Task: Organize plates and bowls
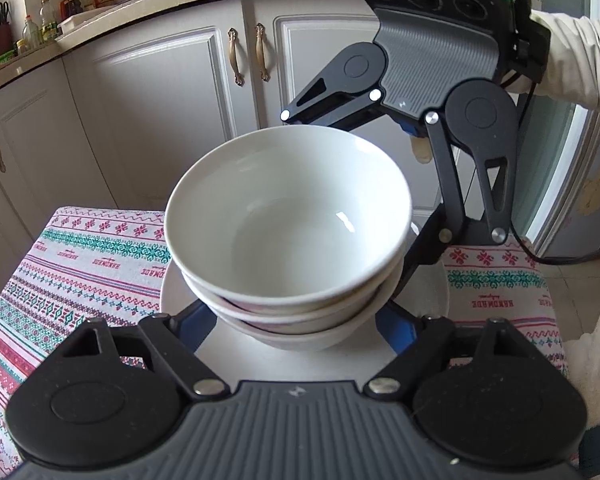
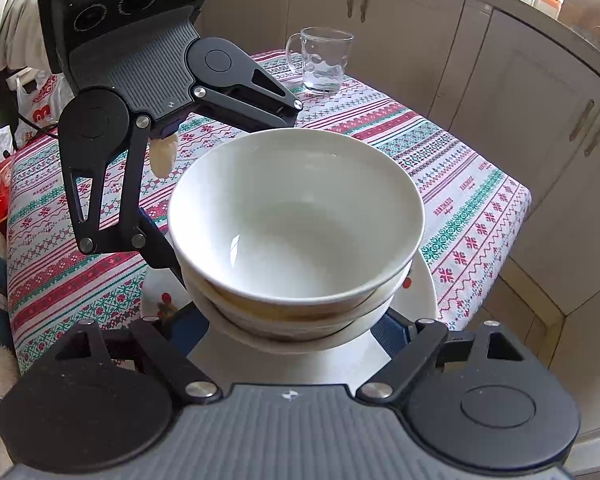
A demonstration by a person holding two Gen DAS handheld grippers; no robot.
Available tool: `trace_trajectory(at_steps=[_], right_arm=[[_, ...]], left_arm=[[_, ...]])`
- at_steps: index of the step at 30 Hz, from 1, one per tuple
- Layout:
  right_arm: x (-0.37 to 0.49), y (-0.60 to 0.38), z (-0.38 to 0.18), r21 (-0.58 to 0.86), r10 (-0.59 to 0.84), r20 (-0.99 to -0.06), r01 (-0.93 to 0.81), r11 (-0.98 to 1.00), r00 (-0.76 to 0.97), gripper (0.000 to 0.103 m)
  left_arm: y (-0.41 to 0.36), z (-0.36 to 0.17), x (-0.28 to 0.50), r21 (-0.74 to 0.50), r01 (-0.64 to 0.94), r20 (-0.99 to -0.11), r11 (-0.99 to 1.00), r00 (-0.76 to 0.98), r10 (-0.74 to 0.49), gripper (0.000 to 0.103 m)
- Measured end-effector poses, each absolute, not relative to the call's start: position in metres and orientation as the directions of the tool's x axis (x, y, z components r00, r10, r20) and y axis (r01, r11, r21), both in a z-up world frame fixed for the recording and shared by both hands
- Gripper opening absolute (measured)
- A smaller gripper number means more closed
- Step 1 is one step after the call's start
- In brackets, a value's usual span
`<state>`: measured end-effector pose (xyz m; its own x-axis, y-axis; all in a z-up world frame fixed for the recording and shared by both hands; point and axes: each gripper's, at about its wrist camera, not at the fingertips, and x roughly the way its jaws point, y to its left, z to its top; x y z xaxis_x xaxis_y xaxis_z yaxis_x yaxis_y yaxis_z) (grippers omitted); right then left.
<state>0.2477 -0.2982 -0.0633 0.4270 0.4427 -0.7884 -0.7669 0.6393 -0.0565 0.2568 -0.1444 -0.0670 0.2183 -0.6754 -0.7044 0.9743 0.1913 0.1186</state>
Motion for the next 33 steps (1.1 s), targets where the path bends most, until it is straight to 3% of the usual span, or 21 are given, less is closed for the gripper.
trace_trajectory(at_steps=[3,5,12,15,19,25,33], right_arm=[[0.246,-0.299,-0.063,-0.031,0.454,-0.784,-0.758,0.651,0.422,0.093],[0.243,-0.299,-0.063,-0.040,0.452,-0.777,-0.751,0.659,0.438,0.100],[0.219,-0.295,-0.056,-0.067,0.388,-0.768,-0.666,0.743,0.510,0.102],[0.200,-0.290,-0.050,-0.094,0.320,-0.759,-0.582,0.808,0.567,0.103],[0.175,-0.279,-0.043,-0.107,0.169,-0.741,-0.362,0.926,0.650,0.103],[0.141,-0.266,-0.036,-0.064,-0.053,-0.719,0.010,0.998,0.693,0.103],[0.096,-0.247,-0.018,-0.013,-0.113,-0.673,0.141,0.990,0.731,0.103]], left_arm=[[-0.142,-0.067,0.253,0.125,0.968,-0.689,0.216,0.241,-0.683,0.090],[-0.138,-0.063,0.251,0.124,0.961,-0.670,0.246,0.264,-0.694,0.099],[-0.111,-0.050,0.215,0.202,0.890,-0.566,0.409,0.447,-0.693,0.101],[-0.100,-0.041,0.189,0.242,0.806,-0.468,0.541,0.585,-0.662,0.102],[-0.093,-0.031,0.158,0.183,0.688,-0.393,0.702,0.706,-0.589,0.102],[-0.079,-0.016,0.137,0.020,0.517,-0.468,0.856,0.761,-0.449,0.102],[-0.064,-0.008,0.124,-0.025,0.357,-0.517,0.934,0.795,-0.318,0.102]])
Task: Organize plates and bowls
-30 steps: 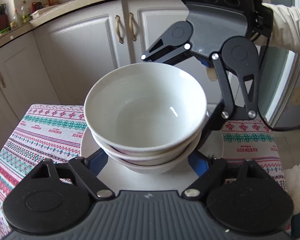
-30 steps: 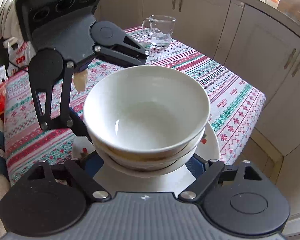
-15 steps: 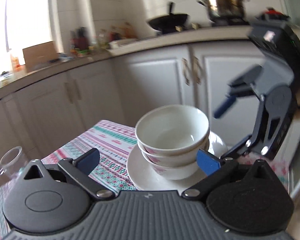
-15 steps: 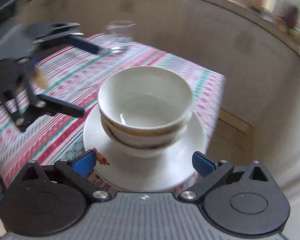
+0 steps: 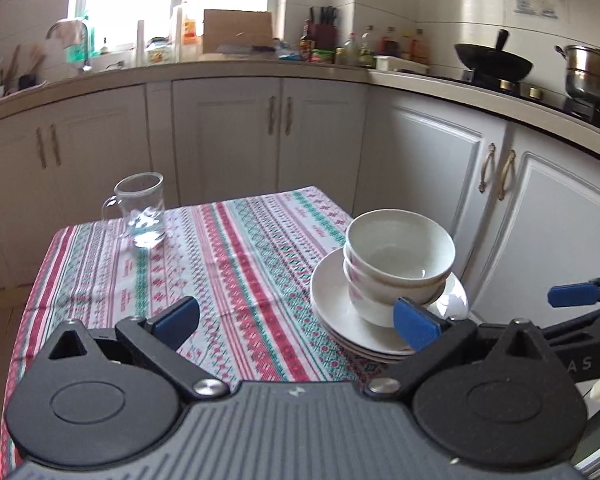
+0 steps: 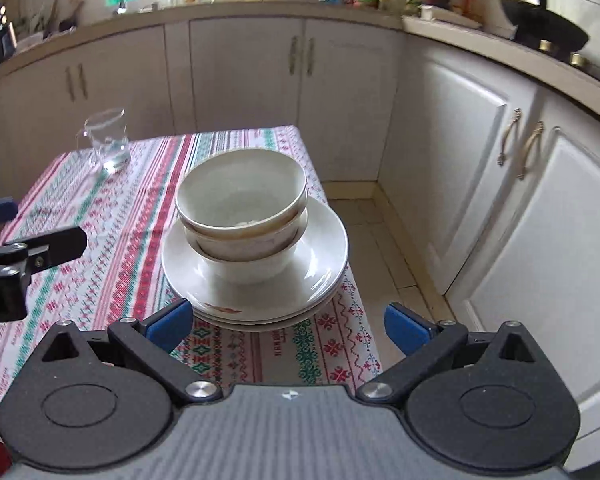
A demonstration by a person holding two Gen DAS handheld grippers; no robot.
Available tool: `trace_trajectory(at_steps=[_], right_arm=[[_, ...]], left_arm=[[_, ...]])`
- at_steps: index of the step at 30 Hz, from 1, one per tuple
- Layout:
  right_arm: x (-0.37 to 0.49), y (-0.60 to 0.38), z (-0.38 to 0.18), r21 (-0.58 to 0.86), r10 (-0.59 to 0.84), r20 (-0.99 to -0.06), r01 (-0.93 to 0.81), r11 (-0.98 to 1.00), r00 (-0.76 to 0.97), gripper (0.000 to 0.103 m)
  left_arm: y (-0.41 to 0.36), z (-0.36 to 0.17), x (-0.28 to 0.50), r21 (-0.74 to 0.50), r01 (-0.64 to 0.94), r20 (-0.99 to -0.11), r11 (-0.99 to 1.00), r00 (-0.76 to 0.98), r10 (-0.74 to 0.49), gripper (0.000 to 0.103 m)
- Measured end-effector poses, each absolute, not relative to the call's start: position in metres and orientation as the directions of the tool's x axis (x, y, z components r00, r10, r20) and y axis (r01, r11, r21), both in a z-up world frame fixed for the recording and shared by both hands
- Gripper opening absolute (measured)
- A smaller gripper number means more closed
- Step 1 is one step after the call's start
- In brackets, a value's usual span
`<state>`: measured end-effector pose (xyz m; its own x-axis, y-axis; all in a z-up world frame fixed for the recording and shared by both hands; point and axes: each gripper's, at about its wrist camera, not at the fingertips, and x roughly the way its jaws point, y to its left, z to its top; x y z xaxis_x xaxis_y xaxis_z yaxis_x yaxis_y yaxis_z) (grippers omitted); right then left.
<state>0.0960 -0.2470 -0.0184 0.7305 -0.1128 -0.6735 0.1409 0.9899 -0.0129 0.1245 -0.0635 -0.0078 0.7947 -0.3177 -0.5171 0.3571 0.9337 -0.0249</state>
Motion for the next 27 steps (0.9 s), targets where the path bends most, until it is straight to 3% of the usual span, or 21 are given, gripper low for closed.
trace_trajectory(at_steps=[27], right_arm=[[0.082,-0.228,0.007,-0.053,-0.174,-0.599,0.178,0.983,0.782,0.103]], left_arm=[[-0.065,0.001,0.108,0.014,0.327,-0.539,0.945,0.799,-0.268,0.102]])
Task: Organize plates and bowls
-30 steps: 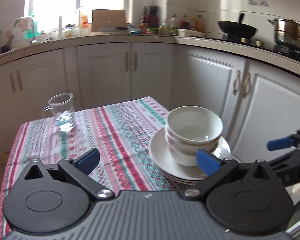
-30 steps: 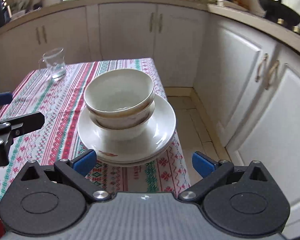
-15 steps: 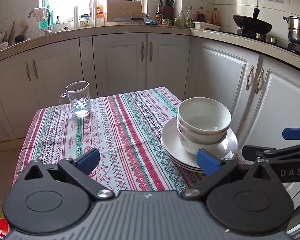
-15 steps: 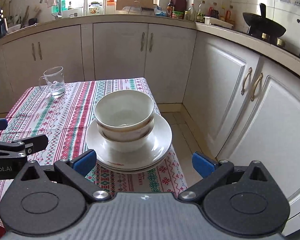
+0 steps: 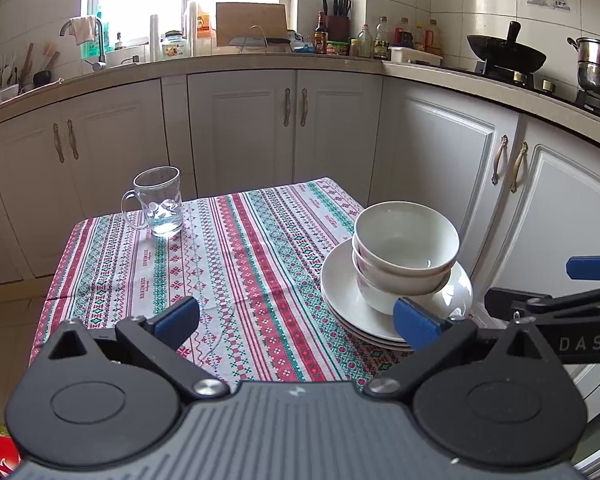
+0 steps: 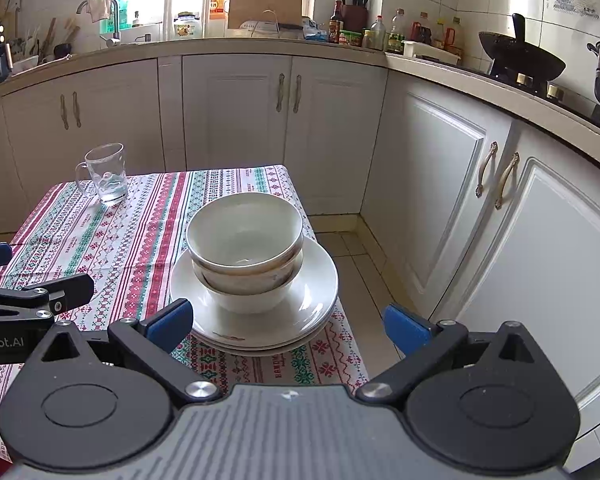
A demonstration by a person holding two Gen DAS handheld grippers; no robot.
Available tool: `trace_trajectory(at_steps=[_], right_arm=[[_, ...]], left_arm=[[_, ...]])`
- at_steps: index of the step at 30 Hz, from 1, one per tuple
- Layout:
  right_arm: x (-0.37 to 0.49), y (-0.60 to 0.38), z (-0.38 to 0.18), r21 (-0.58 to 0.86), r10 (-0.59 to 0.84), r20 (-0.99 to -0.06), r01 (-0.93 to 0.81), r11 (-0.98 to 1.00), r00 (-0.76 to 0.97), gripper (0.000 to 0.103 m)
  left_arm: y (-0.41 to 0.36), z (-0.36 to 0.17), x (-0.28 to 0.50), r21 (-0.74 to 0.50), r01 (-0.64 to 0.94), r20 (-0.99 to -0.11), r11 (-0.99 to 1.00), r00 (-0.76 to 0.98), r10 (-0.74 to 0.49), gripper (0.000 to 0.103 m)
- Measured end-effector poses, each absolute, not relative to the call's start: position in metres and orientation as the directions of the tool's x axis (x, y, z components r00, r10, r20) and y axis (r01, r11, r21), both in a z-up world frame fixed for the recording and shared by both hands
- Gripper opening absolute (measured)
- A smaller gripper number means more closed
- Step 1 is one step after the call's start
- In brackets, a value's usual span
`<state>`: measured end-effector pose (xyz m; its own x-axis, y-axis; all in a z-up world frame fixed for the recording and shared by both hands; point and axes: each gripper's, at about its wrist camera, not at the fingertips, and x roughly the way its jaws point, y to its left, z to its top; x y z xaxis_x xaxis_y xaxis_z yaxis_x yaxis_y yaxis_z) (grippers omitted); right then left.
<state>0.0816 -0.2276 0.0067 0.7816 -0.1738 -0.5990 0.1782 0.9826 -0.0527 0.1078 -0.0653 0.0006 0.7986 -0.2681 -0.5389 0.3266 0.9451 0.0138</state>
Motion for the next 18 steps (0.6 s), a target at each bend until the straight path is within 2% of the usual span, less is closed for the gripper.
trace_trajectory(at_steps=[18], right_arm=[[0.0793,-0.2247,0.0086,-0.069,-0.190,-0.590,0.185,0.980,0.785,0.103]], left_arm=[[-0.0646,0.0029,0.1064,0.011,0.320,-0.542,0.947,0.798,-0.263,0.102]])
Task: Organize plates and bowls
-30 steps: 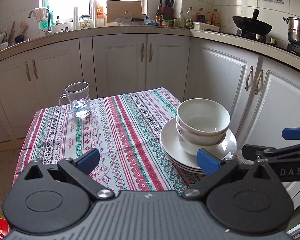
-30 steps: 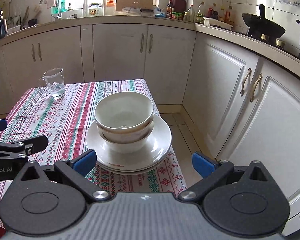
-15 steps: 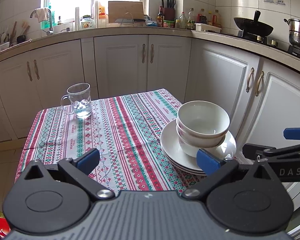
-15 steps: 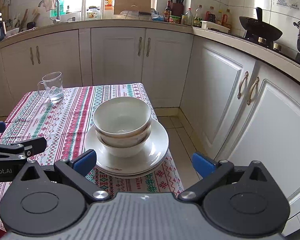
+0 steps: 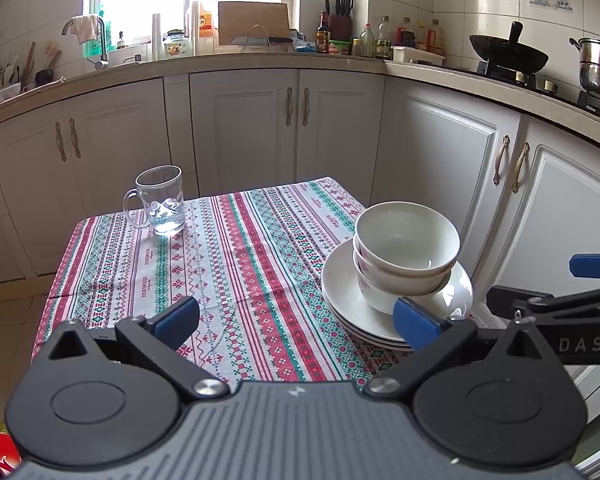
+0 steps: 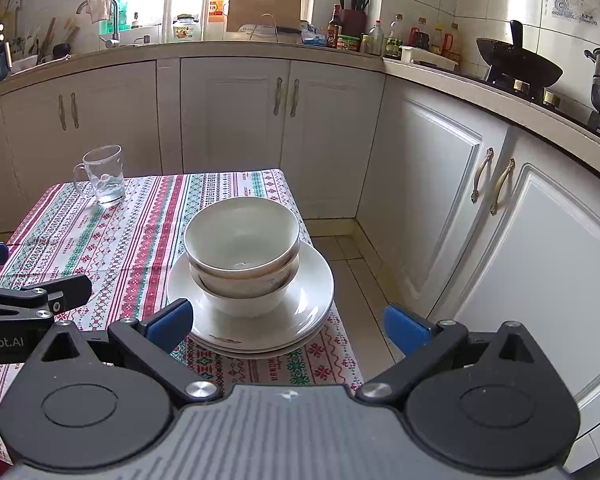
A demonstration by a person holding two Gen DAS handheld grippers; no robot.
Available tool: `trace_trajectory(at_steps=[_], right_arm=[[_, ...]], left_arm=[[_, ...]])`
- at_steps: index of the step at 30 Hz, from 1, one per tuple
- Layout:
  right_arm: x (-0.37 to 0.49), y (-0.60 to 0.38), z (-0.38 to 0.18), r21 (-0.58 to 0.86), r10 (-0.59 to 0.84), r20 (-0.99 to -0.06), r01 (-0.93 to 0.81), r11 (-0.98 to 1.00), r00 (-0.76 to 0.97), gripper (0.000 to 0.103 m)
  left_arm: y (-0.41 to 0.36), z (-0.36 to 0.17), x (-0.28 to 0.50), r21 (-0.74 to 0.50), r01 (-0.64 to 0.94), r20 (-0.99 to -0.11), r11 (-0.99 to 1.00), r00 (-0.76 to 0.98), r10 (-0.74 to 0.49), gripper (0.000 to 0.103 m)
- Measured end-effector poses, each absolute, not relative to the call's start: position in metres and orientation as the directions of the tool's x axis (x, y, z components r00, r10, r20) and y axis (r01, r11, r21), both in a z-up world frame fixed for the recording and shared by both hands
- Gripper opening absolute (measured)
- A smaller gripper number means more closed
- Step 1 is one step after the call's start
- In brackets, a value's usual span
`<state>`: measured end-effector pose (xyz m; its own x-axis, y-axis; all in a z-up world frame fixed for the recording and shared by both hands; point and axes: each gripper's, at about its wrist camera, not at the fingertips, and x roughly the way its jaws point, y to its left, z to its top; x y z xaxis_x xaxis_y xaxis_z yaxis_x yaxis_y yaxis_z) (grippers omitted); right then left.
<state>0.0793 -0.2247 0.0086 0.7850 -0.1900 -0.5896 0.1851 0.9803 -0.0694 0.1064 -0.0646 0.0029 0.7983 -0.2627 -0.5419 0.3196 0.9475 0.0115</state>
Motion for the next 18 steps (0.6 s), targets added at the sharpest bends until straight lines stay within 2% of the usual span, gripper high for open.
trace_trajectory(at_steps=[18], right_arm=[[0.0779,-0.2262,0.0078,-0.076,-0.198,-0.590,0.191,0.979,0.783,0.103]], left_arm=[[-0.0657,0.0013,0.1079,0.011,0.316,-0.549,0.949,0.795,-0.258,0.102]])
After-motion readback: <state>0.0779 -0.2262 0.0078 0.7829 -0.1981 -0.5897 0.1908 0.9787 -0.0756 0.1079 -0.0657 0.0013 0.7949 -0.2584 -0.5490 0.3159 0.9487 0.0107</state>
